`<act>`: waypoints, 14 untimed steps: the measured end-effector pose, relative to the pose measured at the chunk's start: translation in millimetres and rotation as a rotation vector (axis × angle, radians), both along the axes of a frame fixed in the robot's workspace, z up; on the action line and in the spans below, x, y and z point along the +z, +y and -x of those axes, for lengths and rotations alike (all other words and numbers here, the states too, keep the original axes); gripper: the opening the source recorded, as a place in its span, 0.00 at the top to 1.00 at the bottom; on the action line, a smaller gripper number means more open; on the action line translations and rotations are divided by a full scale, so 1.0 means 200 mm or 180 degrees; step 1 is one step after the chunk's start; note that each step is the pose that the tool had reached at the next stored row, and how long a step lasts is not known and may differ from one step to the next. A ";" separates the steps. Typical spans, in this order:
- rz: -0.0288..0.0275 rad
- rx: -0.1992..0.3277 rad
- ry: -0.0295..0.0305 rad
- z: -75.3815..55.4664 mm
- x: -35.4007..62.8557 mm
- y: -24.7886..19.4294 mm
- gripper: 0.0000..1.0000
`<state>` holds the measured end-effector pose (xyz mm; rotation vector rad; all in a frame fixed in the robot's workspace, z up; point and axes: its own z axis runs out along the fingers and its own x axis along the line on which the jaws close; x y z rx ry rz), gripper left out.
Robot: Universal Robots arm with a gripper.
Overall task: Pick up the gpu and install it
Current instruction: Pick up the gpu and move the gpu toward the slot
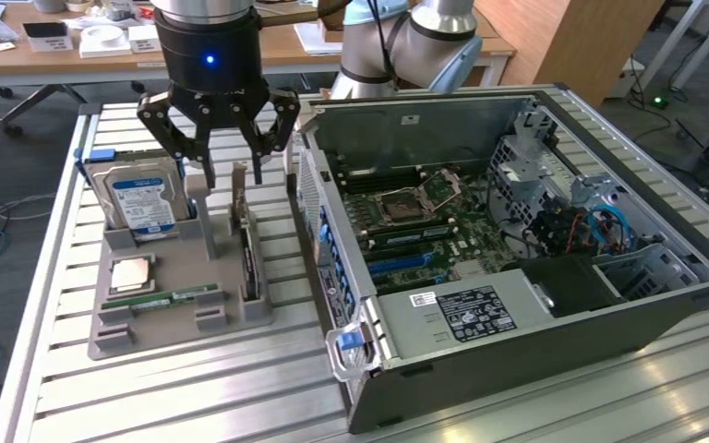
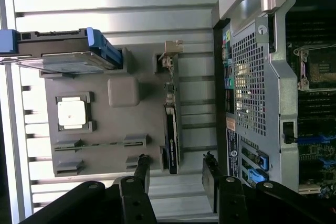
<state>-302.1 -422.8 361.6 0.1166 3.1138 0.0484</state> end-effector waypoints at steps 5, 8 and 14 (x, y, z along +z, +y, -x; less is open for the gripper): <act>0.0000 0.0000 0.0000 0.00 -0.002 0.000 0.47; 0.0000 0.0000 0.0000 0.00 -0.008 0.000 0.47; 0.0000 0.0000 0.0000 0.00 -0.027 0.000 0.47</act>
